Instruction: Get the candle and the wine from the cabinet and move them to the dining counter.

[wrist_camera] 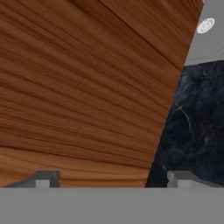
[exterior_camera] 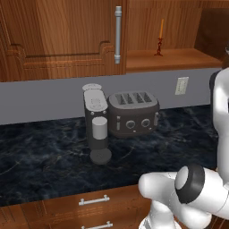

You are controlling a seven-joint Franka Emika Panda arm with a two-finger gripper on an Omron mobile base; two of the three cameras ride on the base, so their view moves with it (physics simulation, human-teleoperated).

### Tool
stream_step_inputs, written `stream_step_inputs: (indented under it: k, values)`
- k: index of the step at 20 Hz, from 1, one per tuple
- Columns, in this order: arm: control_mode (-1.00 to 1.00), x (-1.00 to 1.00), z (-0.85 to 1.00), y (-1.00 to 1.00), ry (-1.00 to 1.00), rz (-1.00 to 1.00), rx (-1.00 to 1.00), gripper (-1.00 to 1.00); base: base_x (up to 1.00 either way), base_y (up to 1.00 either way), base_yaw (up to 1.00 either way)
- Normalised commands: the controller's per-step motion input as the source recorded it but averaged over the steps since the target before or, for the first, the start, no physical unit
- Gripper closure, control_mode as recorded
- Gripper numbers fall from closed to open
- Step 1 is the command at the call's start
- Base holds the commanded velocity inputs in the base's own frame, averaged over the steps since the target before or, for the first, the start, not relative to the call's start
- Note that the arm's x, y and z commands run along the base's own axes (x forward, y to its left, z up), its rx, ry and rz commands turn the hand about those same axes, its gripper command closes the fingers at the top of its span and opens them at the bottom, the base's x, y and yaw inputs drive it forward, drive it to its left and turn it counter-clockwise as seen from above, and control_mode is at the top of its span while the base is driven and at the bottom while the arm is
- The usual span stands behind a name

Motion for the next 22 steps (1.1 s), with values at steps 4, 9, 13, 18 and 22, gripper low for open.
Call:
stream_step_inputs:
  k: [4, 9, 13, 18, 22]
  values:
    - [-1.00, 0.06, -0.11, 0.36, 0.00, 0.00, 0.07, -1.00, 0.00, 0.00, 0.00]
    - [-1.00, 0.00, -0.04, 0.62, 0.00, 0.05, 0.03, -1.00, 0.00, 0.00, 0.00]
    - [-1.00, 0.00, 0.00, 0.76, 0.00, 0.15, 0.00, -1.00, 0.00, 0.00, 0.00]
    - [-1.00, 0.00, 0.00, 0.75, 0.06, 0.26, 0.00, -1.00, 0.00, 0.00, 0.00]
    - [-1.00, -0.04, 0.00, 0.76, 0.14, 0.31, -0.02, -1.00, 0.00, 0.00, 0.00]
